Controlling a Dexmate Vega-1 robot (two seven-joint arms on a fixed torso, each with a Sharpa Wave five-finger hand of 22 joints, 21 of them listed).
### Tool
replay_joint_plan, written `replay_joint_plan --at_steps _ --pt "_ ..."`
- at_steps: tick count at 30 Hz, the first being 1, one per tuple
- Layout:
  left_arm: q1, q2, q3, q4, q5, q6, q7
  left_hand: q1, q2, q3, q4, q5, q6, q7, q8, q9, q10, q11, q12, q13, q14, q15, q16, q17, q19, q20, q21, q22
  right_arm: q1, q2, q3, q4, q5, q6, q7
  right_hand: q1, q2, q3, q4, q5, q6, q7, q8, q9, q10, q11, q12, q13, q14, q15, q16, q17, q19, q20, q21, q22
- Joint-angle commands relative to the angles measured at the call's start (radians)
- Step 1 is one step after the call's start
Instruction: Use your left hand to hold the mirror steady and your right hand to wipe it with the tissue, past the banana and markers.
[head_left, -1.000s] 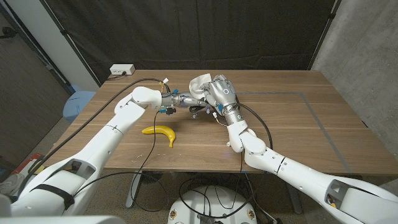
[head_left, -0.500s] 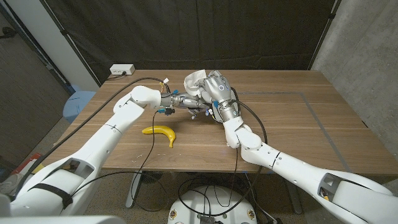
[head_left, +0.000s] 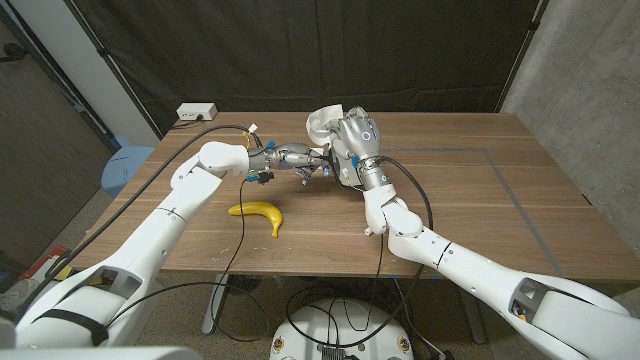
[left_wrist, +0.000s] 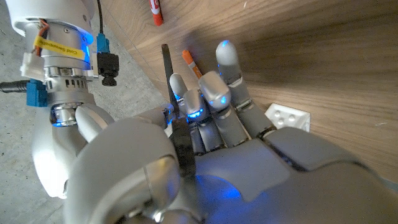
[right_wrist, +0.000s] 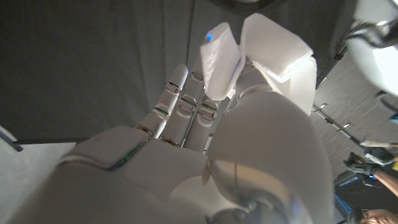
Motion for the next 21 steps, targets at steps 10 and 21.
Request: replay_joint_plan --at_steps 10,21 --pt "-0.040 -0.017 0.027 0.033 0.004 -0.032 0.001 -0.001 0.008 0.010 -0.001 -0.003 0.003 0.003 0.011 -0.001 -0.025 -0.032 0.003 0.002 -0.004 -0.002 0.011 0.002 -0.007 -0.123 0.017 -0.003 0.017 0.025 0.003 0.043 0.002 -0.038 0.015 -0.007 -0.001 0.006 0.000 0.004 0.060 0.055 -0.005 0.005 0.008 -0.001 -0.001 0.008 0.009 -0.090 -0.002 0.011 -0.008 -0.034 0.015 0.001" --pt "-0.027 -0.008 0.012 0.015 -0.007 -0.031 0.004 -0.003 0.008 0.013 -0.001 -0.004 0.000 0.001 0.014 -0.006 -0.026 -0.033 0.002 0.002 -0.004 -0.001 0.011 0.001 -0.009 -0.123 0.026 -0.009 0.061 0.048 -0.016 0.135 0.008 -0.050 0.087 -0.009 -0.002 0.009 0.001 0.003 0.058 0.049 -0.012 0.006 0.001 -0.005 -0.007 0.013 0.004 -0.090 -0.007 0.018 -0.017 -0.037 0.024 -0.001"
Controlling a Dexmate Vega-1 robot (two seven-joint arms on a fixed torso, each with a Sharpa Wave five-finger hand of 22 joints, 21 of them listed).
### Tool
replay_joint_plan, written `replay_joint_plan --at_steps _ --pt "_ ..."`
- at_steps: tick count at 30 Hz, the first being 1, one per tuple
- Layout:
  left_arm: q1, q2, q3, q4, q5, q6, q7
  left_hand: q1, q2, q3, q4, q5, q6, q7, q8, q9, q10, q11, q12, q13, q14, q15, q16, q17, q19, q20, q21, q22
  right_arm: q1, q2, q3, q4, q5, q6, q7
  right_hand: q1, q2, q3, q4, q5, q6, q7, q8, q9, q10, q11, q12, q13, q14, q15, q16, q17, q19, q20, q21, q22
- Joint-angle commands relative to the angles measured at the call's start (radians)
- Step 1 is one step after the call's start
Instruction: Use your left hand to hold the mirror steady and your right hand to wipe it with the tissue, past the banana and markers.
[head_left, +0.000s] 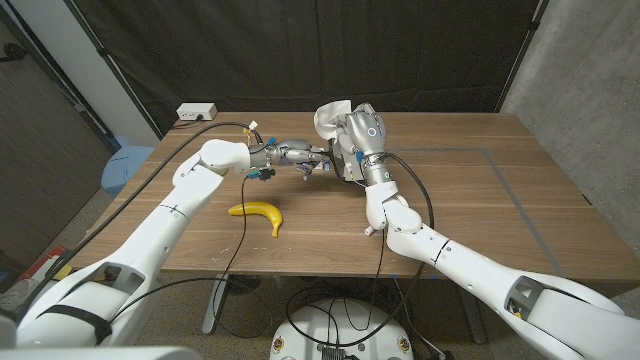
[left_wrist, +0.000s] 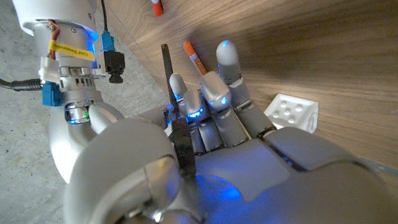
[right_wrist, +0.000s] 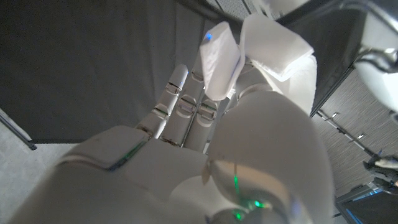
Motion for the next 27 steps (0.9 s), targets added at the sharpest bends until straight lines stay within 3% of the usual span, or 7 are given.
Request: replay_joint_plan --at_steps 1,11,27 --pt "0.008 0.008 -0.010 -0.014 -0.008 -0.002 0.001 0.001 0.004 0.008 -0.004 0.003 0.000 0.002 0.004 -0.002 -0.026 -0.029 0.003 0.002 -0.003 -0.002 0.004 0.001 -0.006 -0.127 0.009 0.000 0.039 0.017 -0.013 0.080 0.009 -0.011 0.062 -0.010 -0.002 0.008 0.003 0.003 0.048 0.038 -0.002 0.005 0.001 -0.005 -0.007 0.004 0.004 -0.090 -0.007 0.004 -0.005 -0.039 0.006 -0.001" --pt "0.040 0.024 -0.040 -0.049 -0.022 -0.002 0.028 0.000 0.004 0.010 -0.003 0.002 0.001 0.004 0.007 -0.005 -0.026 -0.033 0.003 0.002 -0.004 -0.002 0.004 0.001 -0.008 -0.127 0.015 -0.004 0.028 0.006 -0.001 0.079 0.018 -0.027 0.073 -0.009 -0.004 0.012 0.001 0.001 0.051 0.041 -0.006 0.007 0.002 0.010 -0.010 0.009 0.002 -0.090 -0.012 0.010 0.002 -0.040 0.021 -0.004" --pt "0.045 -0.020 -0.060 -0.030 -0.026 -0.009 0.118 -0.002 0.003 0.015 -0.003 0.000 -0.001 0.003 0.013 -0.011 -0.027 -0.035 0.002 0.002 -0.003 -0.002 0.005 0.001 -0.011 -0.127 0.027 -0.011 -0.073 -0.094 -0.014 -0.128 0.002 0.031 0.052 -0.011 -0.008 0.019 0.001 -0.002 0.059 0.037 -0.009 0.008 0.005 0.005 -0.015 0.017 0.001 -0.090 -0.021 0.018 -0.012 -0.038 0.035 -0.011"
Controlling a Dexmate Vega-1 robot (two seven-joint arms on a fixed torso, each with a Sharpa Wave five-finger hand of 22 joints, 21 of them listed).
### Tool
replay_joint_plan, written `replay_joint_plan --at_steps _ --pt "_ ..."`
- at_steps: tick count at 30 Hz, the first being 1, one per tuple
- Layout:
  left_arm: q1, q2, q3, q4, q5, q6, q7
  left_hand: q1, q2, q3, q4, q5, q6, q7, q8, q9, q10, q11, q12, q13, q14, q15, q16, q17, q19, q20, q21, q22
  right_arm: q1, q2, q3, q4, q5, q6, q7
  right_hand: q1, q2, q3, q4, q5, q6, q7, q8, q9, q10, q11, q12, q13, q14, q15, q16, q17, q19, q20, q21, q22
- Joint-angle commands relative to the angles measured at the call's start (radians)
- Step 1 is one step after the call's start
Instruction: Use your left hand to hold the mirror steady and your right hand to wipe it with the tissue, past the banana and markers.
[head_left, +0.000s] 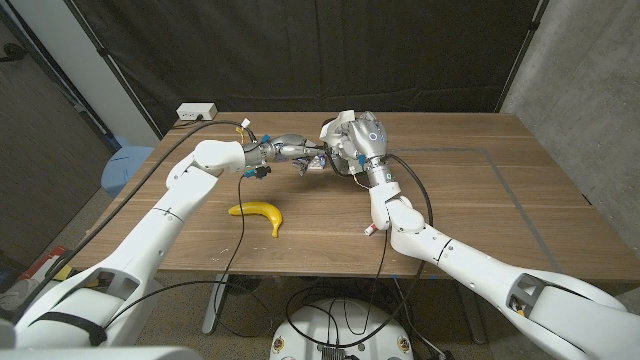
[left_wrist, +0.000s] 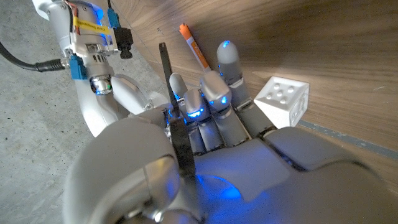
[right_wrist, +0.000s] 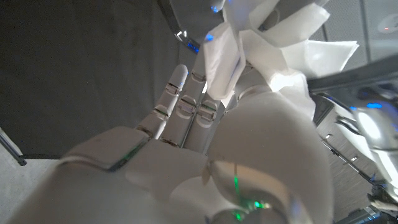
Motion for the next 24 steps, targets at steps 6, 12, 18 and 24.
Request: replay_joint_plan --at_steps 6,12,18,24 --pt "0.026 -0.027 -0.024 -0.025 -0.030 -0.007 0.049 -0.002 0.005 0.011 0.000 0.004 0.000 0.002 0.007 0.001 -0.025 -0.036 0.002 0.002 0.003 -0.003 0.006 0.001 -0.007 -0.126 0.011 -0.002 -0.069 -0.074 -0.021 -0.122 -0.022 0.037 0.013 -0.005 -0.005 0.012 -0.002 -0.002 0.055 0.043 0.005 0.003 0.012 -0.001 -0.002 0.004 0.001 -0.090 -0.007 0.007 -0.005 -0.041 0.012 -0.003" --pt "0.050 -0.009 -0.030 -0.067 -0.034 0.007 0.050 -0.003 0.005 0.013 0.000 0.004 -0.002 0.005 0.009 0.000 -0.024 -0.037 0.003 0.002 0.002 -0.003 0.006 0.001 -0.007 -0.127 0.017 -0.003 -0.069 -0.078 -0.018 -0.103 -0.018 0.026 0.036 -0.005 -0.008 0.015 -0.003 -0.003 0.061 0.045 0.003 0.003 0.014 0.003 -0.005 0.006 0.002 -0.090 -0.009 0.011 -0.009 -0.041 0.019 -0.006" --pt "0.052 0.011 -0.016 -0.086 -0.031 0.023 0.026 -0.004 0.005 0.015 0.000 0.003 -0.003 0.004 0.011 -0.003 -0.024 -0.036 0.003 0.002 0.002 -0.003 0.007 0.001 -0.009 -0.127 0.021 -0.006 -0.058 -0.073 -0.019 -0.093 -0.024 0.036 0.022 -0.005 -0.009 0.017 -0.003 -0.003 0.062 0.046 0.001 0.002 0.016 0.003 -0.007 0.007 0.002 -0.090 -0.011 0.013 -0.011 -0.042 0.023 -0.007" --pt "0.047 0.024 0.005 -0.092 -0.024 0.032 0.002 -0.005 0.005 0.017 0.001 0.002 -0.006 0.006 0.015 -0.002 -0.026 -0.035 0.002 0.002 0.001 -0.003 0.007 0.001 -0.011 -0.127 0.026 -0.009 -0.041 -0.061 -0.024 -0.088 -0.032 0.048 0.009 -0.005 -0.009 0.019 -0.003 -0.003 0.062 0.045 -0.001 0.002 0.016 0.002 -0.009 0.008 0.004 -0.090 -0.013 0.016 -0.012 -0.043 0.029 -0.010"
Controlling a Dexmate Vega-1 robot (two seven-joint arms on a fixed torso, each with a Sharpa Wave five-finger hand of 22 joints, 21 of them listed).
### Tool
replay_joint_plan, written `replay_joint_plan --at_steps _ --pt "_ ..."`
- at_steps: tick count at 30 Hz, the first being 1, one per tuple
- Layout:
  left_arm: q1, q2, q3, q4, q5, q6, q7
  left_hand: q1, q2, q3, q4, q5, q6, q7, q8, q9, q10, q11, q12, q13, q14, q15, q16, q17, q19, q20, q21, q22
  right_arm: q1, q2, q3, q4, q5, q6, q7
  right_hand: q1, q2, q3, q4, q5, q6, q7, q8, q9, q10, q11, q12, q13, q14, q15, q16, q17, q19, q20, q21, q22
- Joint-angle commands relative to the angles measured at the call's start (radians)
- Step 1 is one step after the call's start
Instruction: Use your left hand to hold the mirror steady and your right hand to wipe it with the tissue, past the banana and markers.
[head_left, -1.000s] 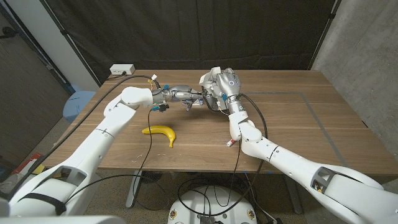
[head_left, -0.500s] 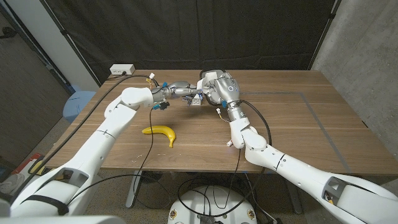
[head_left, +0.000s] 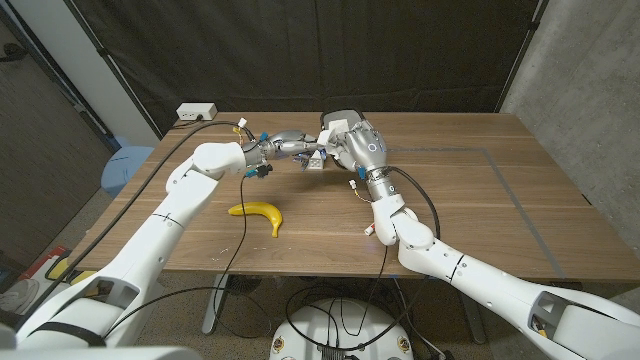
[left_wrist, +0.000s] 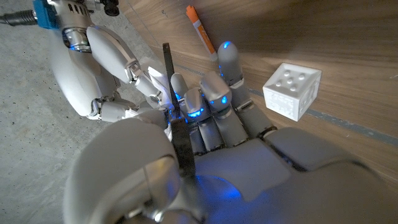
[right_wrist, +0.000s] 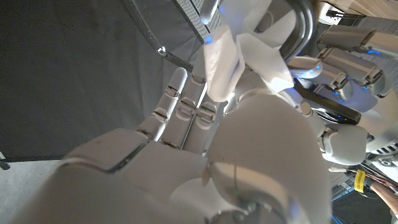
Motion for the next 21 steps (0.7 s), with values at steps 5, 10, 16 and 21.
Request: replay_joint_plan --at_steps 5,10,16,21 --pt "0.000 0.032 0.046 -0.026 0.009 0.023 -0.059 -0.005 0.006 0.010 -0.002 0.001 -0.004 0.005 0.009 -0.002 -0.024 -0.032 0.002 0.002 0.002 -0.005 0.007 0.001 -0.004 -0.129 0.010 -0.002 0.037 0.017 -0.013 0.016 -0.020 0.027 -0.016 -0.001 -0.004 0.008 0.001 -0.003 0.051 0.043 -0.003 0.003 0.006 -0.005 -0.008 0.006 0.005 -0.090 -0.005 0.008 -0.006 -0.045 0.015 -0.002" --pt "0.004 0.035 0.052 -0.028 0.012 0.029 -0.063 -0.005 0.006 0.011 -0.002 0.001 -0.002 0.006 0.009 -0.006 -0.023 -0.032 0.003 0.002 0.002 -0.005 0.007 0.001 -0.006 -0.129 0.011 -0.005 0.049 0.028 -0.012 0.024 -0.017 0.038 -0.030 -0.002 -0.004 0.010 0.002 -0.003 0.051 0.042 -0.005 0.003 0.008 -0.005 -0.010 0.005 0.006 -0.090 -0.006 0.010 -0.006 -0.045 0.019 -0.004" --pt "0.014 0.037 0.046 -0.036 0.012 0.032 -0.055 -0.006 0.006 0.012 -0.002 0.001 -0.003 0.007 0.012 -0.006 -0.023 -0.033 0.003 0.002 0.003 -0.005 0.008 0.001 -0.005 -0.129 0.016 -0.007 0.052 0.030 -0.012 0.021 -0.019 0.038 -0.032 -0.003 -0.004 0.012 0.002 -0.003 0.051 0.041 -0.007 0.003 0.008 -0.004 -0.013 0.005 0.007 -0.090 -0.007 0.013 -0.009 -0.046 0.024 -0.006" --pt "0.028 0.030 0.031 -0.041 0.021 0.039 -0.017 -0.007 0.006 0.014 -0.002 0.000 -0.003 0.008 0.014 -0.009 -0.024 -0.031 0.002 0.002 0.003 -0.005 0.007 0.000 -0.007 -0.129 0.018 -0.010 0.034 0.030 0.018 0.014 0.018 0.037 -0.051 -0.004 -0.005 0.013 0.003 -0.004 0.052 0.041 -0.007 0.004 0.009 -0.004 -0.016 0.006 0.007 -0.090 -0.008 0.016 -0.010 -0.046 0.029 -0.008"
